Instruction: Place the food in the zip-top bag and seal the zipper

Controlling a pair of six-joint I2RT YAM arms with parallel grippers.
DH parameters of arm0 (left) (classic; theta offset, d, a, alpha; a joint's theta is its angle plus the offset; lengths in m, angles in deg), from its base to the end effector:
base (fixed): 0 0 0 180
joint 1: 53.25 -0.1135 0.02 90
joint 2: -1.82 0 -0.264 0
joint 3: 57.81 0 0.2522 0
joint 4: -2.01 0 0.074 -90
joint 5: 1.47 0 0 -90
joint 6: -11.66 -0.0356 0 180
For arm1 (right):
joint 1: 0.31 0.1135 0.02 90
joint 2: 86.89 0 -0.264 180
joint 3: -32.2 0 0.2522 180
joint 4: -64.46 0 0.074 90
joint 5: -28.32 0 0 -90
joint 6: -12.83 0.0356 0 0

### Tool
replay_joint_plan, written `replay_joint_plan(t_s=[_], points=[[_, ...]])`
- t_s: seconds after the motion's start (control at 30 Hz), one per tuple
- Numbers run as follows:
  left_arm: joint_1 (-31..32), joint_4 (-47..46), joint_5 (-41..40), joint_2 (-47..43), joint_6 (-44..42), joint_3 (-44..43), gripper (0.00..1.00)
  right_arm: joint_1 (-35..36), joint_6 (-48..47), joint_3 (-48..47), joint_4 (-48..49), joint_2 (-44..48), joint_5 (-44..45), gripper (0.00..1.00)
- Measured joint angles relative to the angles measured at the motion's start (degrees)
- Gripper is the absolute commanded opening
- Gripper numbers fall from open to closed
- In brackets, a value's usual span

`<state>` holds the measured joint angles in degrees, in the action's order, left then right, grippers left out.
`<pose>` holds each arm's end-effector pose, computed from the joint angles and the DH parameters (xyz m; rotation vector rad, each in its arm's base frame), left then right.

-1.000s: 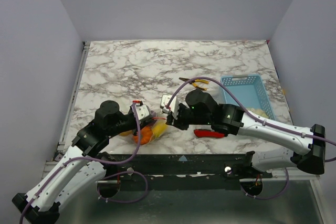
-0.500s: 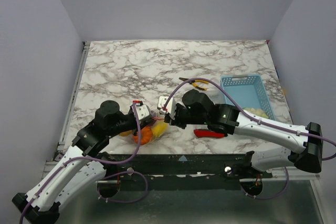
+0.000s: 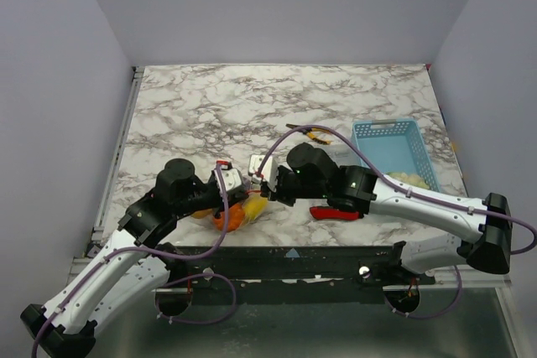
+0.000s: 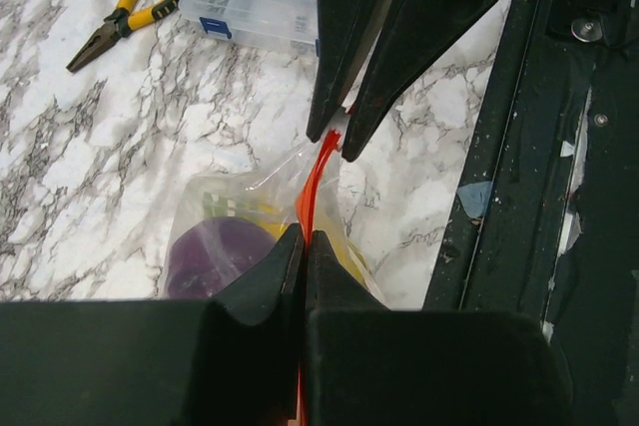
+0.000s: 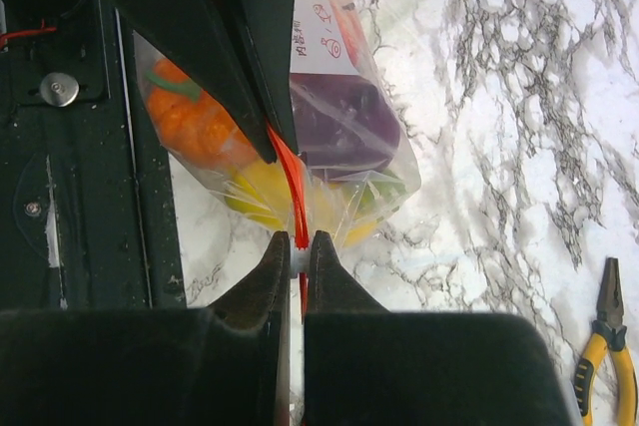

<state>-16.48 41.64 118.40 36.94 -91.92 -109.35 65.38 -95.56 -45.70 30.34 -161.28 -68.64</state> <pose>0.1034 -0.0994 0.2953 1.1516 1.6356 -0.7758 0.1174 0.2704 0.3275 -1.5032 1.5552 0.6149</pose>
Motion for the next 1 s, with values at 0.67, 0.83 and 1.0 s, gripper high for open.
replay_joint_plan(t_s=[0.67,0.83,1.0], points=[[0.0,0.9,2.0,-2.9,0.2,0.0,0.00,0.0,-0.3,2.4,7.7,0.5,-2.2,0.00],[0.0,0.0,2.1,-3.1,0.2,0.0,0.00,0.0,-0.1,2.6,7.8,1.8,-3.3,0.00],[0.0,0.3,2.4,-2.7,0.2,0.0,0.00,-0.1,-0.6,1.2,7.9,-0.5,-6.1,0.00]])
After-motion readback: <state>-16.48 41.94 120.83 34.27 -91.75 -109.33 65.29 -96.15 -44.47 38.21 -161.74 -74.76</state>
